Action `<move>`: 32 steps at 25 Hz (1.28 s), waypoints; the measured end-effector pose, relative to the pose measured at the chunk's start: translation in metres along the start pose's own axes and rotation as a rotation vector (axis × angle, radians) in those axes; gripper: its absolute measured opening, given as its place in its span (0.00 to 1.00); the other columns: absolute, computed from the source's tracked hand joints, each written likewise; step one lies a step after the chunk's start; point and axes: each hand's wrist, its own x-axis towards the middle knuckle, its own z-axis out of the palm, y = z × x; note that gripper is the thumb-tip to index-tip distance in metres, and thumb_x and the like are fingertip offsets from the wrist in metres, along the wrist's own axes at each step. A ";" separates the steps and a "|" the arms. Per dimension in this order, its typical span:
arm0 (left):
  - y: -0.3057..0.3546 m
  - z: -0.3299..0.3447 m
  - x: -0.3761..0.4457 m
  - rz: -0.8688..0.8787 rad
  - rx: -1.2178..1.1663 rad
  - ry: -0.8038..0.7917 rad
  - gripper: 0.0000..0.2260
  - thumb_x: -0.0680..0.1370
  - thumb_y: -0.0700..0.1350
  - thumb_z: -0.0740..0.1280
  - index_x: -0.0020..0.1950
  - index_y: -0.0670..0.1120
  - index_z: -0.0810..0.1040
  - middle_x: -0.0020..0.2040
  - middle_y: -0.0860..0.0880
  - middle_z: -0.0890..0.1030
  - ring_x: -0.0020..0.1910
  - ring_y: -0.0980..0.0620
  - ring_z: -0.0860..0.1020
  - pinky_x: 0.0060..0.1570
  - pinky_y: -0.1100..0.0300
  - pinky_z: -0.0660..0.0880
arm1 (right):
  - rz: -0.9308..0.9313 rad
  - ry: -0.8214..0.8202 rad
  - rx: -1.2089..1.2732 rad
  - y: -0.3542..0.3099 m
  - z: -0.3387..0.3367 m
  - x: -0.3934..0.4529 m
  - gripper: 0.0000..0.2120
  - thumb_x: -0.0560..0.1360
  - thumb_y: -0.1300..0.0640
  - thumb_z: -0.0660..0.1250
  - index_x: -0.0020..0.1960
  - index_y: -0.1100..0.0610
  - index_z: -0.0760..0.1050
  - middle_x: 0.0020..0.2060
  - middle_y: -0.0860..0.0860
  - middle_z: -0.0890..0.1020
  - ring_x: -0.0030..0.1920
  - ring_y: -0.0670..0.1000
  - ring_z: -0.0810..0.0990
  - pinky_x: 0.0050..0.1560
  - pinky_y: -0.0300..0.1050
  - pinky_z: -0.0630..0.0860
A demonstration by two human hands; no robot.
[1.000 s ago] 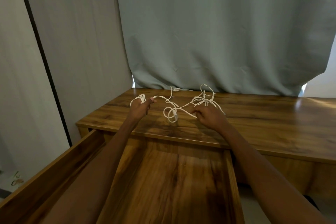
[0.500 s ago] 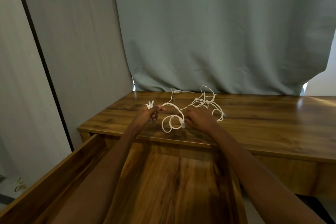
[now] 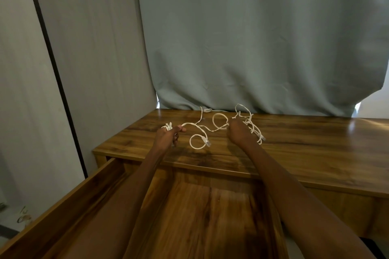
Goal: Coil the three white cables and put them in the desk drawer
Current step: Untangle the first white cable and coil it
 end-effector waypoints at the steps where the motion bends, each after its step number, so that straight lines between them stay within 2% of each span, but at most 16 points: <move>1: -0.001 0.000 -0.001 0.003 0.017 -0.005 0.10 0.80 0.46 0.68 0.46 0.43 0.87 0.26 0.50 0.68 0.27 0.54 0.68 0.27 0.61 0.67 | 0.006 -0.075 0.135 -0.003 -0.002 0.003 0.20 0.79 0.61 0.65 0.71 0.62 0.70 0.67 0.63 0.74 0.65 0.64 0.76 0.62 0.53 0.73; 3: -0.002 -0.002 -0.002 0.008 0.056 -0.018 0.11 0.80 0.47 0.68 0.46 0.43 0.87 0.25 0.51 0.69 0.27 0.54 0.68 0.28 0.60 0.67 | -0.038 -0.135 0.306 -0.010 -0.002 0.003 0.27 0.80 0.59 0.67 0.77 0.60 0.64 0.75 0.61 0.68 0.73 0.62 0.69 0.71 0.52 0.66; 5: -0.002 -0.004 -0.003 0.012 0.090 -0.027 0.12 0.80 0.48 0.67 0.46 0.43 0.87 0.25 0.52 0.70 0.28 0.54 0.69 0.29 0.60 0.67 | -0.120 -0.062 0.476 -0.024 -0.002 -0.006 0.22 0.82 0.55 0.65 0.75 0.57 0.69 0.72 0.58 0.73 0.72 0.57 0.72 0.73 0.54 0.67; 7: -0.002 -0.006 -0.003 0.030 0.116 -0.051 0.13 0.81 0.48 0.66 0.46 0.43 0.86 0.25 0.52 0.70 0.28 0.54 0.70 0.30 0.59 0.68 | -0.174 -0.039 0.654 -0.040 -0.002 -0.015 0.15 0.81 0.49 0.65 0.64 0.52 0.80 0.61 0.52 0.83 0.61 0.52 0.81 0.66 0.57 0.75; 9: -0.005 -0.007 -0.004 0.049 0.124 -0.090 0.14 0.81 0.49 0.65 0.45 0.43 0.86 0.26 0.52 0.70 0.29 0.53 0.70 0.30 0.59 0.67 | -0.186 -0.169 0.680 -0.055 -0.001 -0.017 0.13 0.79 0.45 0.68 0.58 0.51 0.83 0.55 0.49 0.85 0.55 0.48 0.83 0.62 0.55 0.78; 11: -0.007 -0.008 -0.004 0.055 0.097 -0.127 0.14 0.81 0.50 0.65 0.44 0.45 0.86 0.26 0.52 0.70 0.29 0.53 0.70 0.30 0.59 0.68 | -0.173 -0.316 0.599 -0.066 0.003 -0.016 0.14 0.77 0.47 0.72 0.59 0.54 0.82 0.53 0.52 0.86 0.54 0.51 0.84 0.60 0.54 0.79; 13: -0.008 -0.009 -0.006 0.053 0.063 -0.152 0.14 0.81 0.52 0.65 0.45 0.46 0.85 0.27 0.51 0.70 0.29 0.52 0.70 0.31 0.58 0.68 | -0.173 -0.336 0.602 -0.071 0.008 -0.017 0.13 0.78 0.50 0.71 0.54 0.59 0.83 0.45 0.56 0.87 0.49 0.57 0.86 0.52 0.54 0.79; 14: -0.006 -0.010 -0.009 0.055 0.058 -0.166 0.15 0.81 0.52 0.65 0.45 0.45 0.85 0.27 0.51 0.70 0.29 0.53 0.70 0.32 0.57 0.68 | -0.142 -0.316 0.693 -0.072 0.008 -0.020 0.12 0.79 0.52 0.70 0.52 0.60 0.83 0.40 0.56 0.86 0.44 0.57 0.85 0.47 0.51 0.78; 16: 0.000 -0.009 -0.015 0.034 0.094 -0.208 0.20 0.81 0.58 0.64 0.45 0.44 0.85 0.27 0.50 0.70 0.29 0.52 0.70 0.33 0.56 0.70 | -0.106 -0.261 0.892 -0.074 0.002 -0.028 0.07 0.79 0.55 0.70 0.50 0.58 0.83 0.34 0.52 0.84 0.38 0.52 0.81 0.42 0.44 0.75; 19: 0.009 -0.012 -0.023 -0.164 0.193 -0.426 0.35 0.77 0.71 0.57 0.43 0.41 0.84 0.27 0.49 0.68 0.27 0.51 0.69 0.30 0.58 0.70 | -0.169 -0.204 0.937 -0.070 -0.008 -0.032 0.05 0.80 0.58 0.68 0.51 0.55 0.84 0.35 0.49 0.82 0.35 0.45 0.79 0.39 0.36 0.75; 21: 0.010 -0.015 -0.028 -0.303 0.213 -0.648 0.38 0.76 0.74 0.55 0.40 0.39 0.81 0.26 0.48 0.66 0.26 0.51 0.67 0.28 0.59 0.68 | -0.148 -0.164 0.921 -0.067 -0.017 -0.029 0.09 0.80 0.62 0.66 0.54 0.58 0.84 0.35 0.51 0.82 0.32 0.44 0.78 0.32 0.37 0.74; 22: 0.009 -0.017 -0.031 -0.324 0.193 -0.743 0.35 0.77 0.72 0.56 0.39 0.40 0.79 0.25 0.49 0.65 0.25 0.52 0.66 0.27 0.59 0.66 | -0.143 -0.145 0.879 -0.063 -0.022 -0.027 0.09 0.80 0.62 0.66 0.54 0.57 0.85 0.35 0.52 0.82 0.31 0.45 0.77 0.30 0.37 0.73; 24: 0.013 -0.019 -0.038 -0.326 0.055 -0.886 0.27 0.80 0.63 0.62 0.35 0.41 0.74 0.23 0.50 0.63 0.23 0.53 0.63 0.26 0.58 0.60 | -0.161 -0.162 0.718 -0.057 -0.028 -0.027 0.07 0.79 0.59 0.68 0.53 0.55 0.85 0.36 0.51 0.82 0.32 0.45 0.77 0.29 0.37 0.72; 27: 0.022 -0.017 -0.042 -0.373 -0.362 -1.040 0.22 0.83 0.46 0.59 0.30 0.42 0.71 0.20 0.51 0.61 0.19 0.55 0.57 0.21 0.61 0.56 | -0.184 -0.299 0.583 -0.052 -0.020 -0.032 0.08 0.78 0.54 0.71 0.52 0.57 0.85 0.40 0.49 0.85 0.37 0.45 0.81 0.36 0.39 0.75; 30: 0.034 -0.013 -0.043 -0.400 -0.657 -1.061 0.22 0.80 0.41 0.59 0.25 0.43 0.72 0.18 0.52 0.60 0.17 0.56 0.54 0.18 0.65 0.57 | -0.239 -0.477 0.742 -0.053 -0.007 -0.042 0.11 0.82 0.61 0.65 0.61 0.56 0.82 0.49 0.51 0.87 0.45 0.44 0.84 0.46 0.37 0.76; 32: 0.038 -0.010 -0.046 -0.382 -0.764 -1.052 0.22 0.79 0.42 0.60 0.24 0.43 0.71 0.17 0.52 0.60 0.16 0.56 0.54 0.18 0.66 0.57 | -0.240 -0.515 0.946 -0.058 -0.003 -0.050 0.15 0.82 0.64 0.61 0.66 0.55 0.79 0.46 0.53 0.86 0.45 0.47 0.83 0.47 0.38 0.76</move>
